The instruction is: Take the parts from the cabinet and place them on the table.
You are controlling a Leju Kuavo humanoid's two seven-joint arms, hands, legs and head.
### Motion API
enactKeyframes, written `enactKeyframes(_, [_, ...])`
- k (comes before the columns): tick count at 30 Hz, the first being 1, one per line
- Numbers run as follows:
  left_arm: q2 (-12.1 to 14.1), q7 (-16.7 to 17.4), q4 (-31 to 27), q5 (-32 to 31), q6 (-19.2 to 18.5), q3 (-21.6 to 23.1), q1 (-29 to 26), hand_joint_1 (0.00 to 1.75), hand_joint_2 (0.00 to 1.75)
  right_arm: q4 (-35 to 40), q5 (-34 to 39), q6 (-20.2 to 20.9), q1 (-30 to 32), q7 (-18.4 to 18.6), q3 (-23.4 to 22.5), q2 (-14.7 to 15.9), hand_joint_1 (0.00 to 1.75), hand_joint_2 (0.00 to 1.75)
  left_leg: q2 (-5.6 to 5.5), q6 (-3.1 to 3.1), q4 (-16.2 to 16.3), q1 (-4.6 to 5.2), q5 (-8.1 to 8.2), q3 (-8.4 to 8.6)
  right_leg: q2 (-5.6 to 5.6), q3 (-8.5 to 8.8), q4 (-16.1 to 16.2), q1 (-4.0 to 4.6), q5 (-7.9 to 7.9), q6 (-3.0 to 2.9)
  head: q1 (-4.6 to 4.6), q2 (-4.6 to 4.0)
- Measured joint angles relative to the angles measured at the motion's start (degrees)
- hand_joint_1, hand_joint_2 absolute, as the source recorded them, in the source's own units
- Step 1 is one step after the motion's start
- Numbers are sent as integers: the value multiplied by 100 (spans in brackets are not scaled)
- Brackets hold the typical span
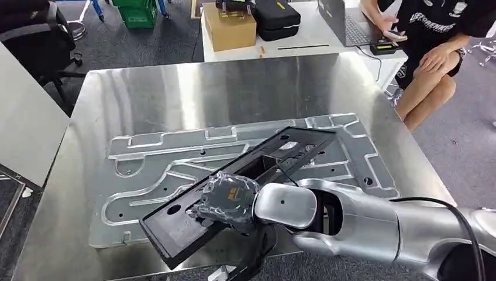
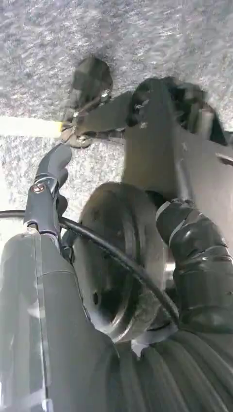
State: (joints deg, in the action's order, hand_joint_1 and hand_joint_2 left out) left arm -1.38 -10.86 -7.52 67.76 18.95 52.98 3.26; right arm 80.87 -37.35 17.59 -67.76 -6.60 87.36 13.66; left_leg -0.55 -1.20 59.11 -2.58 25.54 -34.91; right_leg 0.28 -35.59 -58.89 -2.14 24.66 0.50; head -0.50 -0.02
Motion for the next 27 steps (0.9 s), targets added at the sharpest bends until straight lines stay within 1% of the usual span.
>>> enactKeyframes(2, [0, -2, 0, 0, 0, 0, 5, 0, 175, 0, -2, 0, -2, 2, 0, 0, 175, 175, -16, 9, 0, 8, -1, 5, -3, 37, 40, 3, -20, -38, 0, 0])
enactKeyframes(3, [0, 0, 0, 2, 0, 0, 7, 0, 175, 0, -2, 0, -7, 2, 0, 0, 175, 175, -24, 10, 0, 12, -1, 5, -4, 45, 56, 4, -28, -66, -2, 0])
enactKeyframes(4, [0, -2, 0, 2, 0, 0, 7, 0, 175, 0, 2, 0, -11, 2, 0, 0, 175, 175, -25, 39, 0, 22, 5, 6, -6, 55, 84, 3, -36, -91, 0, 0])
enactKeyframes(8, [0, -9, 0, 9, 2, 0, 11, 0, 175, 0, 31, 0, -17, 7, 0, 2, 175, 175, -23, 120, 2, 69, 19, 8, -13, 69, 112, -22, -39, -93, -2, 0])
enactKeyframes(12, [0, -9, 0, 11, 11, 0, 10, 0, 175, 0, 41, 4, -17, 7, 0, 9, 175, 175, -20, 129, 3, 94, 22, 8, -27, 64, 116, -36, -40, -84, -2, 0])
enactKeyframes(13, [0, -9, 0, 13, 11, 0, 10, 0, 175, 0, 50, 4, -17, 7, 0, 9, 175, 175, -18, 130, 3, 95, 23, 8, -28, 63, 117, -36, -40, -70, -2, 0])
enactKeyframes(14, [0, -7, 0, 13, 17, 0, 10, 0, 175, 0, 65, 7, -17, 7, 0, 11, 175, 175, -16, 138, 4, 95, 28, 8, -29, 62, 117, -36, -40, -16, -2, 0])
enactKeyframes(16, [2, -7, 0, 17, 28, 0, 10, 0, 175, 0, 98, 9, -17, 7, 0, 15, 175, 175, -10, 145, 7, 96, 33, 8, -29, 63, 122, -47, -35, 127, -2, 0])
enactKeyframes(17, [2, -4, 0, 20, 44, 0, 11, 0, 175, 0, 116, 9, -17, 7, 0, 22, 175, 175, -9, 146, 8, 97, 33, 8, -29, 62, 122, -50, -33, 172, -4, 0])
enactKeyframes(21, [2, -2, 0, 28, 76, 0, 11, 0, 175, -4, 140, 2, -21, 7, 0, 109, 175, 175, -9, 144, 7, 97, 33, 14, -29, 57, 115, -37, -25, 223, -4, 0])
enactKeyframes(27, [2, -6, 0, 37, 76, 0, 12, 0, 175, -7, 181, -4, -41, 7, 0, 234, 175, 175, 0, 141, 5, 92, 32, 17, -26, 33, 79, -28, -17, 225, -4, 0])
